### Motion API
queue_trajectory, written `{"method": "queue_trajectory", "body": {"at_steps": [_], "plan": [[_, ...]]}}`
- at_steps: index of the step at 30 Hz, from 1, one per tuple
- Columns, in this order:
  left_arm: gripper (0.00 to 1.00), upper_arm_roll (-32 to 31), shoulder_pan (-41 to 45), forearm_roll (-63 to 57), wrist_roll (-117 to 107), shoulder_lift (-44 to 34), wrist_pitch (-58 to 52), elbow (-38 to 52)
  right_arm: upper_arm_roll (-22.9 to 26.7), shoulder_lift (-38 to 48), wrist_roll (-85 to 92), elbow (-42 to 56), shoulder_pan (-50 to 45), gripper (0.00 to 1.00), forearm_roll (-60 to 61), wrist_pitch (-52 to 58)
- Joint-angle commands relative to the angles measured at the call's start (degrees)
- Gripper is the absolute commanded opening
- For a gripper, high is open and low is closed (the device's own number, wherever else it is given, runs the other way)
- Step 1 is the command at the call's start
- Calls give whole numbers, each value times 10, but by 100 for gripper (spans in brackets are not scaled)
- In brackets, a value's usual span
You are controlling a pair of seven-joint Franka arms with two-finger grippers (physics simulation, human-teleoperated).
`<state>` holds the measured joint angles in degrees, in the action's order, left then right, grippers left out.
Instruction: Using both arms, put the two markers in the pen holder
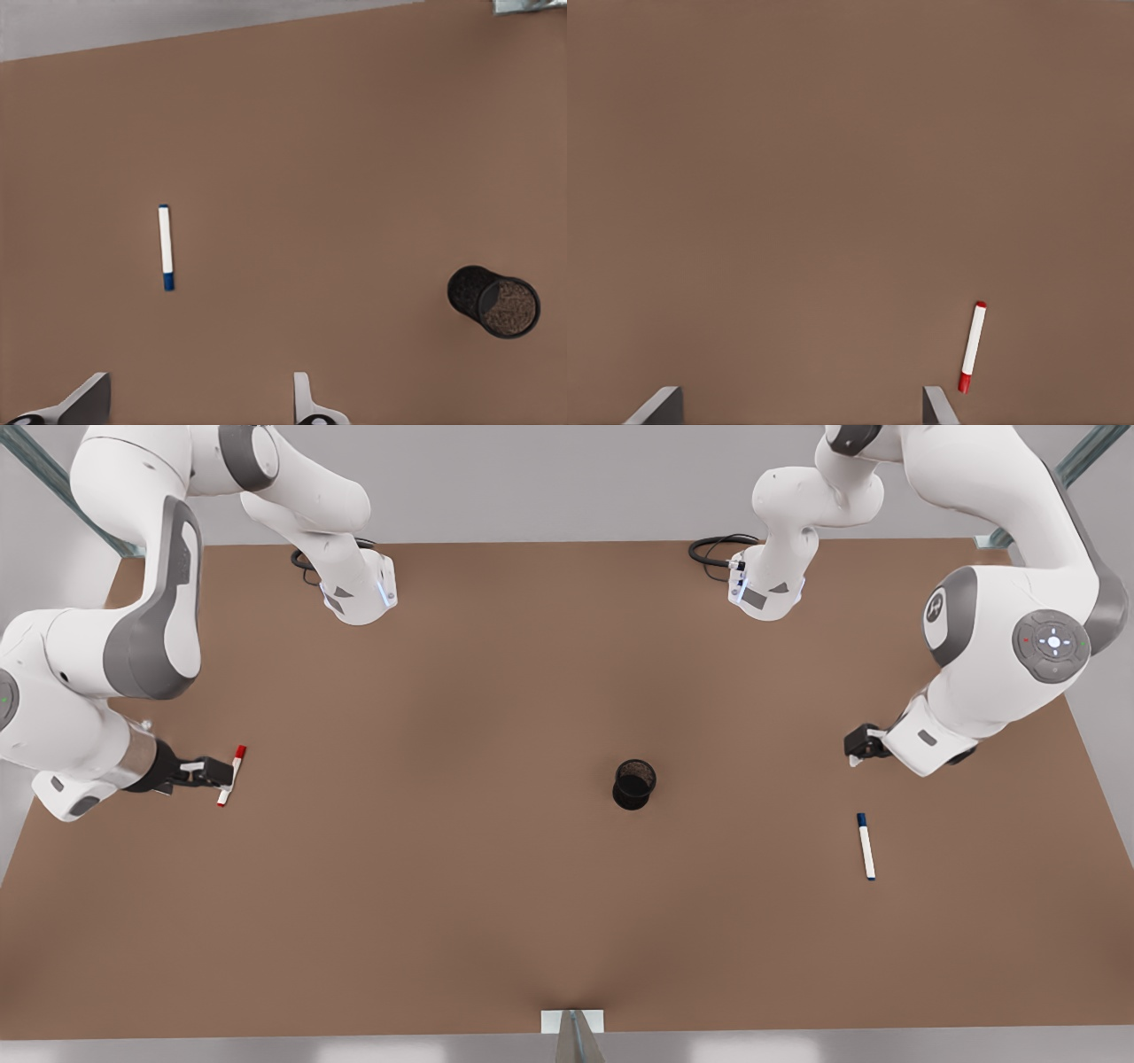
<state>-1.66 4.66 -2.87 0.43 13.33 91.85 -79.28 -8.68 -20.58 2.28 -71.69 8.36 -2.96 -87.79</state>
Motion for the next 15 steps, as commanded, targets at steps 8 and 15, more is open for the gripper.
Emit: {"method": "queue_trajectory", "body": {"at_steps": [8, 15], "plan": [[100, 3, -62, 27, 15, 201, 324, -43, -1, -2, 11, -136, 40, 100, -14, -160], [100, 3, -116, 26, 55, 229, 468, -151, -1, -3, 4, -318, 111, 100, -25, -303]]}}
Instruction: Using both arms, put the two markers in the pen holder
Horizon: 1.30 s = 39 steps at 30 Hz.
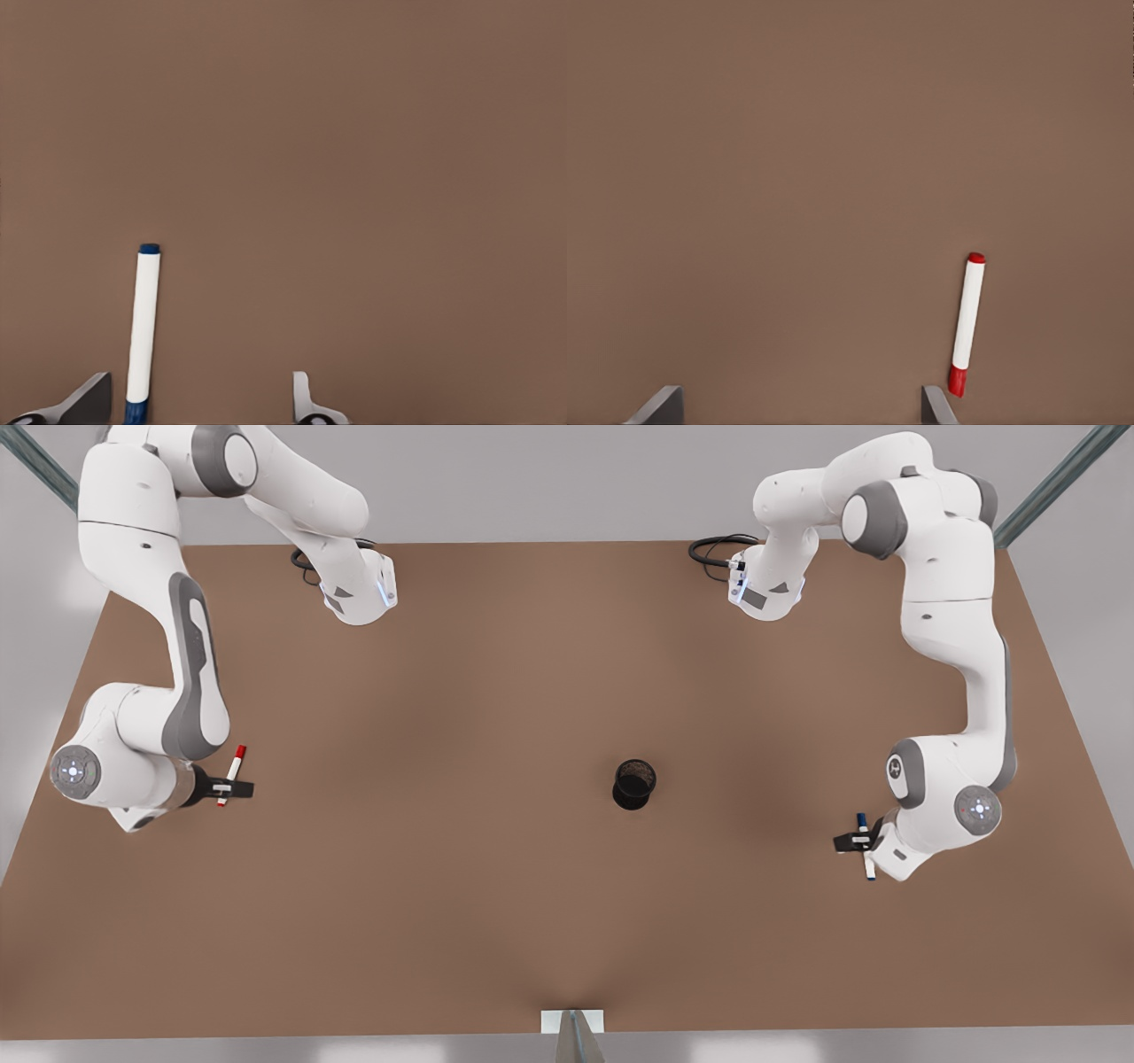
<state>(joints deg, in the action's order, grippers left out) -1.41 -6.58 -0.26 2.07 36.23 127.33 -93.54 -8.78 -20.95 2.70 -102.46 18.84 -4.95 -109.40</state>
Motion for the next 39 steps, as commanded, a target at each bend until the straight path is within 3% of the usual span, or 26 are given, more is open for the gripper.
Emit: {"method": "queue_trajectory", "body": {"at_steps": [1, 6, 12, 14, 16, 20, 22, 30, 39], "plan": [[100, 0, -10, 0, 53, 4, 115, -20, 0, -1, 1, -26, 16, 100, -5, -105], [100, 3, -19, -6, 100, 15, 136, -35, 0, -81, 43, -34, 69, 100, -4, -200], [100, 19, -23, -6, 149, 55, 138, -6, -1, -124, 72, -39, 109, 100, -5, -233], [95, 19, -24, -6, 149, 68, 138, 4, -1, -136, 88, -39, 129, 99, -28, -257], [83, 19, -23, -5, 148, 73, 138, 8, -1, -132, 89, -51, 133, 96, -30, -254], [58, 18, -23, -3, 146, 84, 138, 24, -2, -114, 88, -85, 134, 80, -41, -258], [52, 18, -23, -1, 145, 88, 138, 24, -1, -108, 88, -99, 134, 76, -42, -260], [46, 18, -23, 2, 143, 95, 138, 24, -1, -101, 88, -144, 144, 63, -51, -314], [35, 18, -23, 3, 142, 99, 138, 25, -2, -103, 86, -143, 143, 21, -51, -313]]}}
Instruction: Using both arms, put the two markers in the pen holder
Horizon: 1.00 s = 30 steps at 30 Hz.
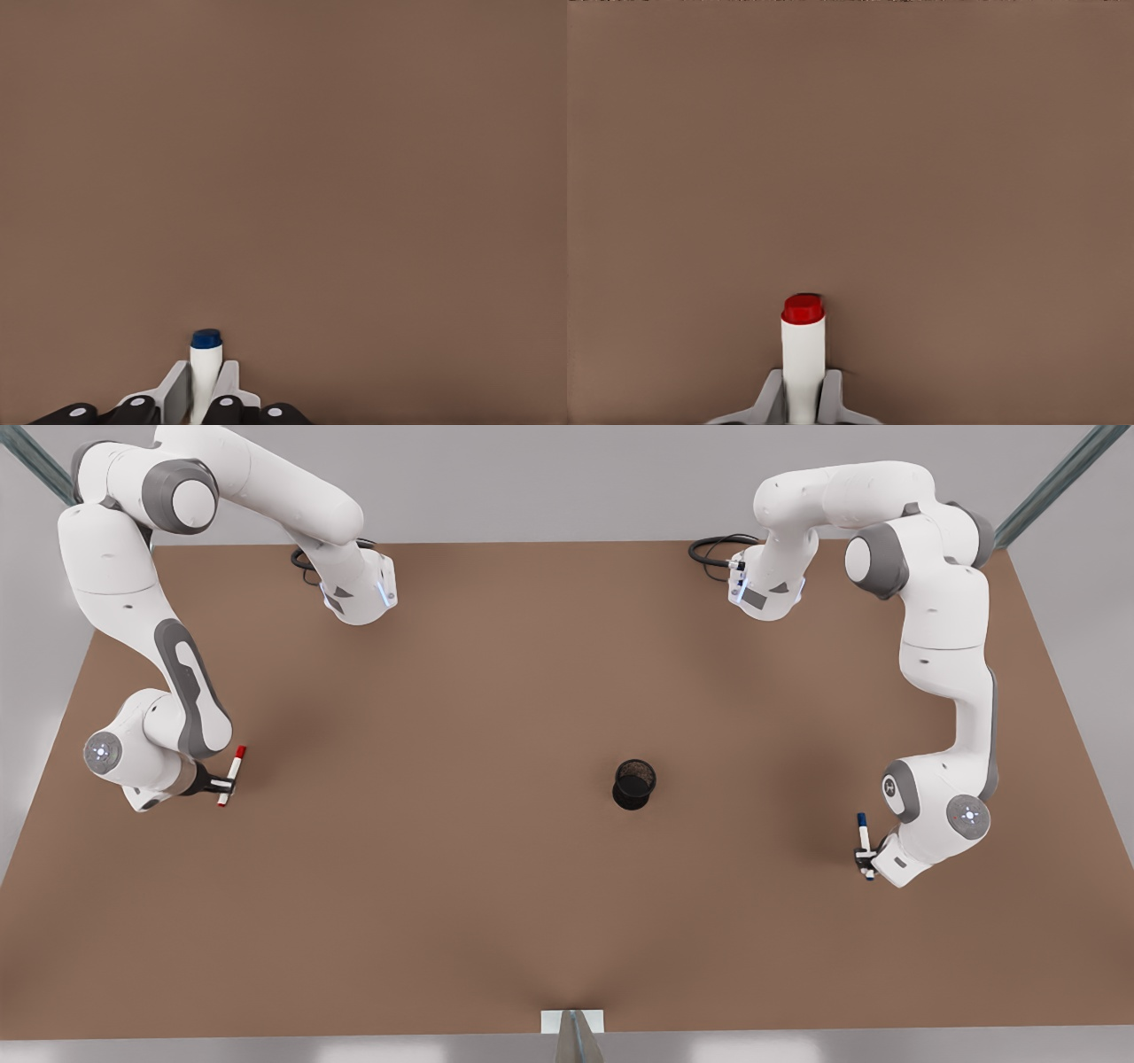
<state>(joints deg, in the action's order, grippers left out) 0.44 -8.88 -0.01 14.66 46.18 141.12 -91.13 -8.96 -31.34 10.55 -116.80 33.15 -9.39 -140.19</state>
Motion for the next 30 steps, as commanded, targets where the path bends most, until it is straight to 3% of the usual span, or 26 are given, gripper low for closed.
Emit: {"method": "queue_trajectory", "body": {"at_steps": [1, 4, 6, 10, 12, 13, 17, 18, 23, 26, 27, 30], "plan": [[34, 0, 0, 1, 16, 0, 0, 0, 0, 1, 5, 1, 0, 21, -6, -5], [29, -1, 0, 1, 15, -1, 0, 0, -6, 15, 3, 7, -1, 21, -6, 5], [25, -1, 0, -1, 8, -2, 0, 0, -43, 51, -24, 38, -6, 21, -5, 79], [21, -1, -1, -1, 8, -6, -1, 1, -163, 90, -140, 93, -8, 21, -6, 180], [21, -2, 0, -1, 12, -25, -16, 0, -249, 89, -256, 147, -25, 21, -6, 228], [21, -3, 0, -1, 17, -39, -33, 0, -260, 89, -300, 168, -58, 21, -6, 235], [21, -6, -1, 4, 58, -93, -101, 0, -396, 88, -468, 185, -69, 21, -6, 217], [21, -6, 0, 26, 76, -106, -117, 0, -403, 87, -506, 194, -101, 21, -6, 207], [21, -7, 4, 97, 199, -180, -280, 22, -396, 64, -659, 257, -251, 21, -35, 131], [21, -11, 3, 137, 272, -183, -339, 58, -372, -21, -826, 361, -389, 21, -159, 100], [21, -11, 6, 137, 271, -188, -339, 60, -338, -51, -846, 417, -452, 21, -186, 100], [21, -11, 4, 149, 272, -188, -339, 64, -176, -112, -851, 561, -640, 21, -193, 62]]}}
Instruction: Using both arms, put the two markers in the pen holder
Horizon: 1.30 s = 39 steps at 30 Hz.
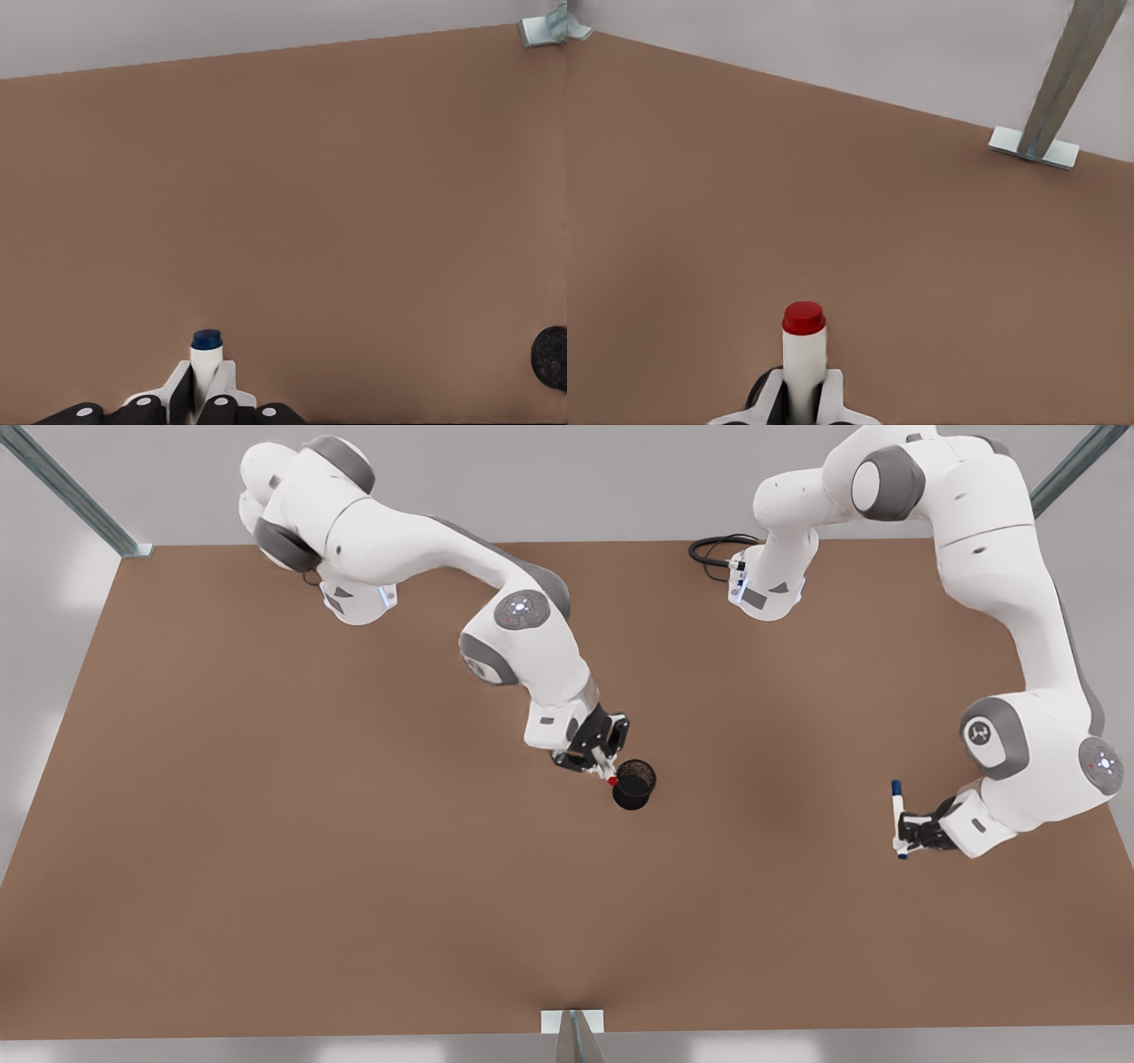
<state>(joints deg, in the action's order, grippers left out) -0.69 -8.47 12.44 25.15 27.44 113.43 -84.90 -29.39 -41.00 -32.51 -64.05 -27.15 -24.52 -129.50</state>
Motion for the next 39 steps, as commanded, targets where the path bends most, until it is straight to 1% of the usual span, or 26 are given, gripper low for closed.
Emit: {"method": "queue_trajectory", "body": {"at_steps": [1, 3, 5, 7, 8, 9, 12, 15, 18, 22, 24, 31, 33, 38, 39], "plan": [[21, 0, 1, 24, 167, -2, -62, 3, 86, -22, -417, 53, -87, 21, -41, -72], [21, -4, 0, 26, 168, -1, -66, 8, 172, -29, -387, 53, -151, 21, -42, -94], [21, -4, 1, 31, 168, 0, -72, 8, 231, -44, -390, 53, -194, 21, -45, -117], [21, -3, 2, 44, 174, 2, -81, 7, 252, -57, -389, 53, -212, 21, -51, -130], [21, -3, 1, 44, 177, 4, -81, 7, 261, -62, -387, 54, -221, 21, -78, -131], [21, -3, 1, 44, 181, 6, -81, 6, 262, -69, -378, 54, -221, 21, -109, -143], [21, -3, 0, 45, 190, 16, -81, 4, 263, -80, -299, 53, -221, 21, -112, -143], [21, -3, 0, 46, 190, 17, -81, 3, 263, -109, -299, 53, -224, 21, -172, -143], [21, -3, 0, 46, 191, 22, -81, 2, 261, -115, -295, 46, -227, 21, -229, -139], [21, -3, -2, 46, 198, 30, -81, 2, 261, -128, -295, 47, -237, 21, -254, -140], [21, -3, -1, 46, 198, 32, -81, 1, 261, -140, -296, 47, -243, 21, -287, -140], [21, -3, -1, 46, 198, 34, -81, 0, 262, -153, -302, 57, -252, 21, -298, -140], [21, -3, -1, 46, 198, 34, -81, 0, 261, -167, -303, 82, -258, 21, -296, -139], [21, -2, -4, 45, 201, 35, -88, 1, 265, -185, -307, 80, -265, 21, -301, -139], [21, -2, -4, 45, 201, 35, -88, 1, 264, -189, -307, 73, -265, 21, -317, -139]]}}
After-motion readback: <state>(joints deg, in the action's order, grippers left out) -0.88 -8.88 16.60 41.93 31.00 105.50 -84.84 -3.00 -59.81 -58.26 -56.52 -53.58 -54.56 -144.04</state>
